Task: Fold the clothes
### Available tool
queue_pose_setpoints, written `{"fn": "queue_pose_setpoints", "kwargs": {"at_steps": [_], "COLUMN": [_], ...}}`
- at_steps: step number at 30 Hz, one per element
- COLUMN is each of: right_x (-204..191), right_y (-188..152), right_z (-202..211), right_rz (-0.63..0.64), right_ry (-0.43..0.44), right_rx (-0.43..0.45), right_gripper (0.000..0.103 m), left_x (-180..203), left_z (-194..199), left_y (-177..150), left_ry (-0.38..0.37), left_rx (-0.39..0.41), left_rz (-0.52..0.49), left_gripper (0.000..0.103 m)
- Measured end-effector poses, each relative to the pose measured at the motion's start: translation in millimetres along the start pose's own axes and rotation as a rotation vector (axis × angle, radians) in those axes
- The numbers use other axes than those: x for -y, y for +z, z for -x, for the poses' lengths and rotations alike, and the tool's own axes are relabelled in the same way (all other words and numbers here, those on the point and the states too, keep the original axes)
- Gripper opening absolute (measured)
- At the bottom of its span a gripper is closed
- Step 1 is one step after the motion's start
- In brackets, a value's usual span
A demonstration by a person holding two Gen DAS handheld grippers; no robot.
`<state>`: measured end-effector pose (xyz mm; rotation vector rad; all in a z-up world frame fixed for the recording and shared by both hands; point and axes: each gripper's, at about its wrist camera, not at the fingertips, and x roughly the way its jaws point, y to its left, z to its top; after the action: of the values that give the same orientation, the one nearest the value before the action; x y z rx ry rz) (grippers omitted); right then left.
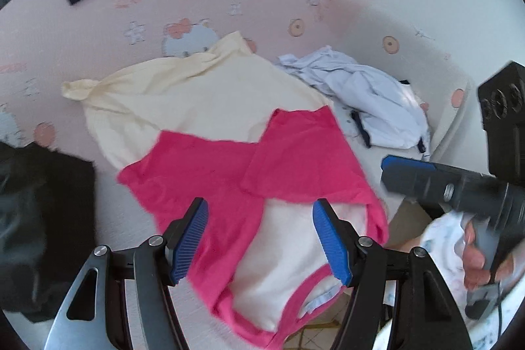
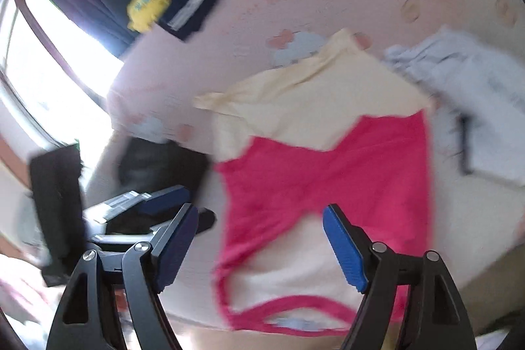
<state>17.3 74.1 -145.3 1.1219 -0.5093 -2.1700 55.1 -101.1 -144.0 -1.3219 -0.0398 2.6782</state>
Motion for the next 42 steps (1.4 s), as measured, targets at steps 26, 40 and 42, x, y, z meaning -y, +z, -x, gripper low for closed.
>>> {"fn": "queue_pose_setpoints", "kwargs": {"at_steps": [26, 40, 42], "right_x": [137.5, 169.6, 172.7], "right_y": [-115.2, -150.7, -153.4], "right_z": [13.6, -8.4, -11.0], "right_rz": [-0.653, -0.763, -0.762], "right_ry": [0.019, -0.055, -0.070], "right_rx": [-0.053, -0.146, -0.148], "right_gripper": [0.078, 0.078, 0.078], "left_x": [21.4, 43.6, 48.6], "left_z": [-50.1, -48.8, -46.5], "left_y": [-85.2, -125.6, -130.4], "left_ry": [0.021, 0.113, 0.095], "left_rx": [-0.230, -0.331, -0.327], "left_rz": [-0.525, -0.866, -0.893], "left_gripper": [0.064, 0.064, 0.064]}}
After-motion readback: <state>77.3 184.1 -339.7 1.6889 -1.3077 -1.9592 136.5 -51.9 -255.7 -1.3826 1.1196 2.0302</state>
